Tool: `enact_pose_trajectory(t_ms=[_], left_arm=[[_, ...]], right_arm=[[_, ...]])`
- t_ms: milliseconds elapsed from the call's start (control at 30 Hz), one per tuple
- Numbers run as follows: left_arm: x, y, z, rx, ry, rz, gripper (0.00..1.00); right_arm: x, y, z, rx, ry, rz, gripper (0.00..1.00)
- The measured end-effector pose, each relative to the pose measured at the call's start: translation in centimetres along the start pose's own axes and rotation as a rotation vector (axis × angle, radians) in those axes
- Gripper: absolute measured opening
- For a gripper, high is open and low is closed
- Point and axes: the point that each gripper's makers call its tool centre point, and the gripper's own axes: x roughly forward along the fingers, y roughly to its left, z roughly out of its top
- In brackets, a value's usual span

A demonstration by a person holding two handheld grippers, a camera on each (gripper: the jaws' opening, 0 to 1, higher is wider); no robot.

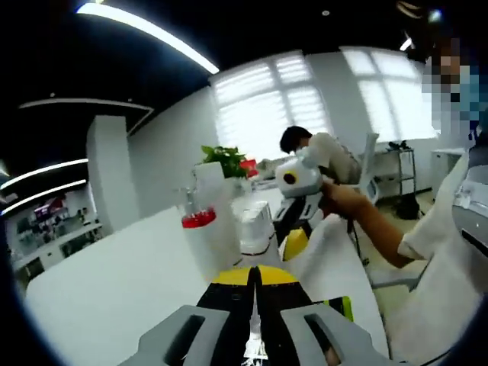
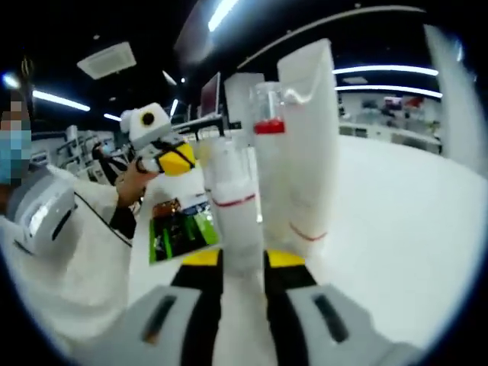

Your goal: Arrange the skincare products in the storage area until every visible bottle or jar stands upright without overlapping.

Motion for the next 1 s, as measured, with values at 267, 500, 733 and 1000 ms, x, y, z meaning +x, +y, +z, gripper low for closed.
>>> enact_pose_trajectory(t_ms=[267, 500, 733, 1000], left_arm=[[2.4, 0.7, -1.7, 0.019, 0.099, -0.046, 0.0], [3.4, 1.4, -2.0, 0.033, 0.123, -0.04, 0.0], [3.5, 1.3, -2.4, 0.003, 0.086, -0.058, 0.0], [3.5, 0.9, -3.5, -0.033, 0.071, -0.081, 0.0]], right_arm=[[0.5, 1.7, -1.1, -0.026, 0.113, 0.025, 0.24], [1.1, 0.9, -1.1, -0.039, 0.155, -0.021, 0.2], [1.5, 0.5, -1.5, -0.023, 0.154, -0.023, 0.19], [1.5, 0.6, -1.5, -0.021, 0.159, -0.037, 0.19]])
